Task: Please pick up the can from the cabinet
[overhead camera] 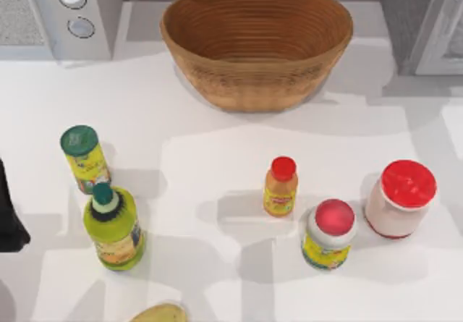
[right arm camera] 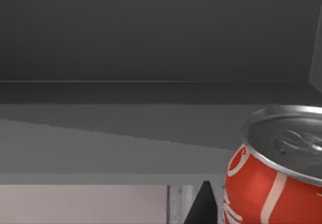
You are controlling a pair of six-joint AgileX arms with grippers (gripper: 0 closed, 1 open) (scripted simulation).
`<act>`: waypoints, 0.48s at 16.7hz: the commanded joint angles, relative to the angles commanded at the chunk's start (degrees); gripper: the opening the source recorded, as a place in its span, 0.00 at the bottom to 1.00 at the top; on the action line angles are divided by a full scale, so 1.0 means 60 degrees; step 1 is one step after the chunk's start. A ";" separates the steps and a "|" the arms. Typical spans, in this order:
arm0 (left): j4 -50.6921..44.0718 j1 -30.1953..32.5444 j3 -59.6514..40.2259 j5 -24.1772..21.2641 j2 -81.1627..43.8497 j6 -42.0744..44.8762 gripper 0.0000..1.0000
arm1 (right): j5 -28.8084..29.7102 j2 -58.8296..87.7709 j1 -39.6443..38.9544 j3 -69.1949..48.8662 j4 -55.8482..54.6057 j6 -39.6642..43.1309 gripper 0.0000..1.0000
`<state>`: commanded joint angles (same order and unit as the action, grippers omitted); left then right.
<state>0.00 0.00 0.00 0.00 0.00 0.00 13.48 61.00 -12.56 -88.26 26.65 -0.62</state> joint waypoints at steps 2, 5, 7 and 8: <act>0.0000 0.0000 0.0000 0.0000 0.0000 0.0000 1.00 | -0.0264 -0.1209 0.0242 0.1887 -0.0517 0.0014 0.00; 0.0000 0.0000 0.0000 0.0000 0.0000 0.0000 1.00 | -0.0706 -0.3215 0.0651 0.5125 -0.1386 0.0035 0.00; 0.0000 0.0000 0.0000 0.0000 0.0000 0.0000 1.00 | -0.1007 -0.4598 0.0939 0.7354 -0.1993 0.0049 0.00; 0.0000 0.0000 0.0000 0.0000 0.0000 0.0000 1.00 | -0.1158 -0.5284 0.1082 0.8435 -0.2295 0.0056 0.00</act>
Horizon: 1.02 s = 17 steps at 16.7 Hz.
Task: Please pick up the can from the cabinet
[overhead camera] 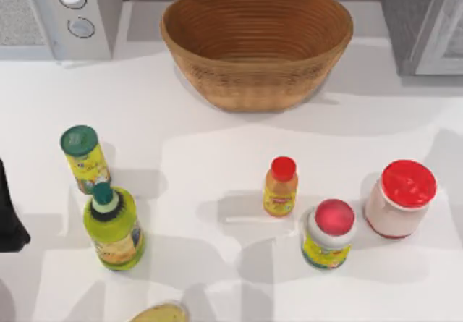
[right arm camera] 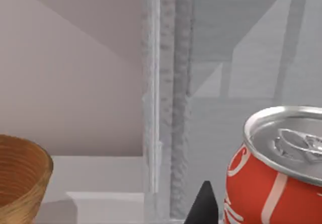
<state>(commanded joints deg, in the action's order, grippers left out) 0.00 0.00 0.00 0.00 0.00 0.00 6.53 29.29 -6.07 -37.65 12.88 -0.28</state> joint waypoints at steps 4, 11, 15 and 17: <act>0.0000 0.0000 0.0000 0.0000 0.0000 0.0000 1.00 | -0.0570 -0.2547 0.0521 0.3658 -0.1110 0.0025 0.00; 0.0000 0.0000 0.0000 0.0000 0.0000 0.0000 1.00 | -0.1089 -0.4882 0.1012 0.6275 -0.2146 0.0047 0.00; 0.0000 0.0000 0.0000 0.0000 0.0000 0.0000 1.00 | -0.1084 -0.4829 0.0983 0.6288 -0.2123 0.0031 0.00; 0.0000 0.0000 0.0000 0.0000 0.0000 0.0000 1.00 | -0.1129 -0.4737 0.0998 0.6264 -0.2192 0.0030 0.00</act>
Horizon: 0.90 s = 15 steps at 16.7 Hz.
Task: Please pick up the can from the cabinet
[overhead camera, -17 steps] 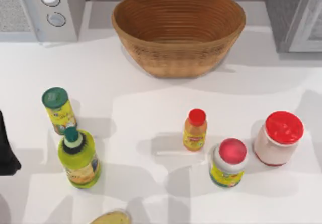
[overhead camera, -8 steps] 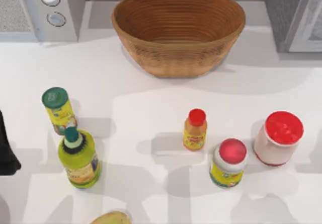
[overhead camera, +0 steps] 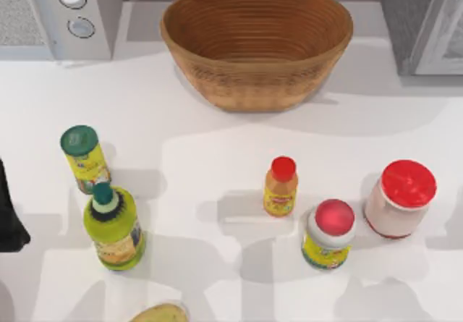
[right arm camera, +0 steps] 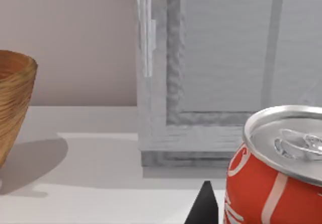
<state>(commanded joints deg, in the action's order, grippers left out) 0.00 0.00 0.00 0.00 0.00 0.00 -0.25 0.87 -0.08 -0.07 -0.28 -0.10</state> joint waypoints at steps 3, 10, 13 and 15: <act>0.0000 0.0000 0.0000 0.0000 0.0000 0.0000 1.00 | -0.0418 0.0847 0.0144 -0.0223 -0.0636 -0.0011 0.00; 0.0000 0.0000 0.0000 0.0000 0.0000 0.0000 1.00 | -0.2718 0.5510 0.0936 -0.1453 -0.4140 -0.0073 0.00; 0.0000 0.0000 0.0000 0.0000 0.0000 0.0000 1.00 | -0.4056 0.8221 0.1396 -0.2168 -0.6178 -0.0107 0.00; 0.0000 0.0000 0.0000 0.0000 0.0000 0.0000 1.00 | -0.4999 1.0130 0.1720 -0.2672 -0.7613 -0.0131 0.00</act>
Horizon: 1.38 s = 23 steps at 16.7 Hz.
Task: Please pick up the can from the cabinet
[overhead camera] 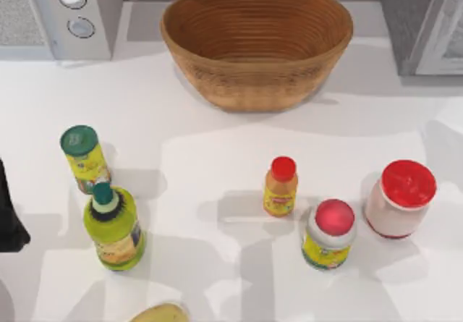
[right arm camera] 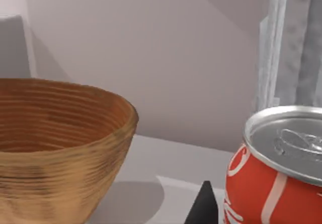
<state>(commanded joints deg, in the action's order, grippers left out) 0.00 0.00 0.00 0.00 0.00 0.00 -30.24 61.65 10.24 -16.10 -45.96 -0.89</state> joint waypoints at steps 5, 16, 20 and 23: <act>0.0000 0.0000 0.0000 0.0000 0.0000 0.0000 1.00 | -0.2339 0.4734 0.0803 -0.1251 -0.3561 -0.0058 0.00; 0.0000 0.0000 0.0000 0.0000 0.0000 0.0000 1.00 | -0.5631 1.1408 0.1942 -0.3016 -0.8585 -0.0136 0.00; 0.0000 0.0000 0.0000 0.0000 0.0000 0.0000 1.00 | -0.5696 1.1540 0.1964 -0.3051 -0.8684 -0.0137 0.00; 0.0000 0.0000 0.0000 0.0000 0.0000 0.0000 1.00 | -0.5653 1.1550 0.1886 -0.3039 -0.8651 -0.0148 0.00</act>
<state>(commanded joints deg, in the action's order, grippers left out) 0.00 0.00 0.00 0.00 0.00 0.00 -64.16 130.95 21.55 -34.33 -97.86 -1.78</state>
